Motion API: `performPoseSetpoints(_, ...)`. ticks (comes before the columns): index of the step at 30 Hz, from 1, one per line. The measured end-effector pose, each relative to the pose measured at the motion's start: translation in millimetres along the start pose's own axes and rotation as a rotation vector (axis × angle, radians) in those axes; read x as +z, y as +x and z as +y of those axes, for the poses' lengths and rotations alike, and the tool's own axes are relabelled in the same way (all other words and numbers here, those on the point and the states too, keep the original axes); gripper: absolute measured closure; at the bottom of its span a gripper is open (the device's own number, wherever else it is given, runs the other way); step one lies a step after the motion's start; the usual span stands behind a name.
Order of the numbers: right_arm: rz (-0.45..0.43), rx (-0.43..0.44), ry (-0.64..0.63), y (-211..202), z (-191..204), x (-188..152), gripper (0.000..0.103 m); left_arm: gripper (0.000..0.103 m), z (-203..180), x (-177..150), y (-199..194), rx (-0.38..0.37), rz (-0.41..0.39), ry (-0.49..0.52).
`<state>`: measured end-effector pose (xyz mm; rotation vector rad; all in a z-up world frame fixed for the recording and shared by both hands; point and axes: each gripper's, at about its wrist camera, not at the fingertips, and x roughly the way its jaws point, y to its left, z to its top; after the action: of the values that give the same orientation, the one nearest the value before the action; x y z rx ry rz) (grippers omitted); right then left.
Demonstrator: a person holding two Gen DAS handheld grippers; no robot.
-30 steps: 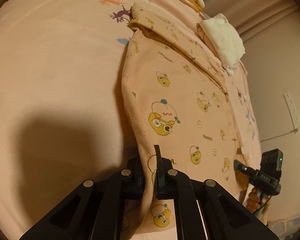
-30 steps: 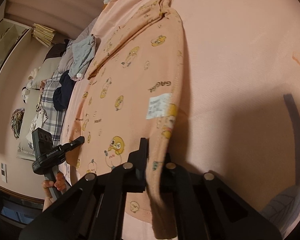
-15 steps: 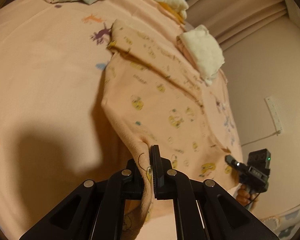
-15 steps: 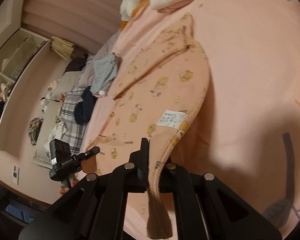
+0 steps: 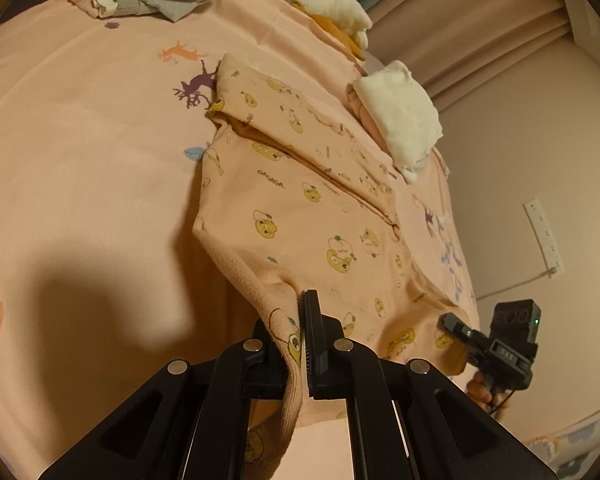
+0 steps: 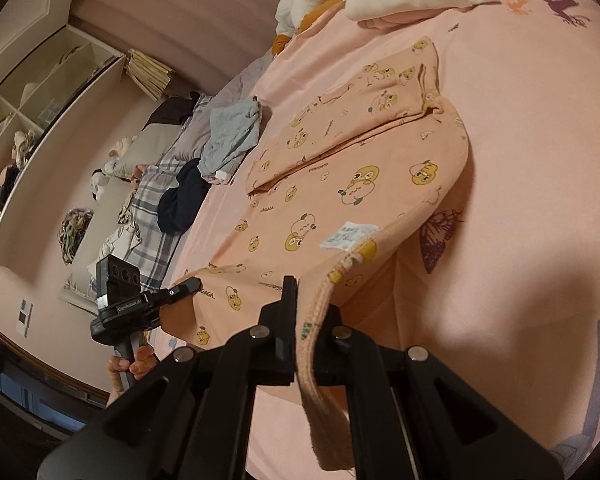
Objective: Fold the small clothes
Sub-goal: 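Lift the hem with both tools and fold it toward the collar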
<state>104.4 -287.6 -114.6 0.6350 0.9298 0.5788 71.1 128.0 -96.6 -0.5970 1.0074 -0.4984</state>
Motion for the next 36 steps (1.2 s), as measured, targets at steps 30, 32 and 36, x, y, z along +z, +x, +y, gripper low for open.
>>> performPoseSetpoints(30, -0.026, -0.047, -0.161, 4.3, 45.8, 9.9, 0.099, 0.099, -27.9, 0.1, -16.7, -0.053, -0.034, 0.072)
performPoseSetpoints(32, -0.038, -0.031, -0.171, 0.3, 54.7, 11.7, 0.099, 0.099, -33.8, 3.2, -25.4, -0.067, -0.051, 0.083)
performPoseSetpoints(36, -0.076, -0.004, -0.203, -11.4, 76.6, 19.0, 0.099, 0.099, -46.5, 10.3, -40.8, -0.078, -0.082, 0.112)
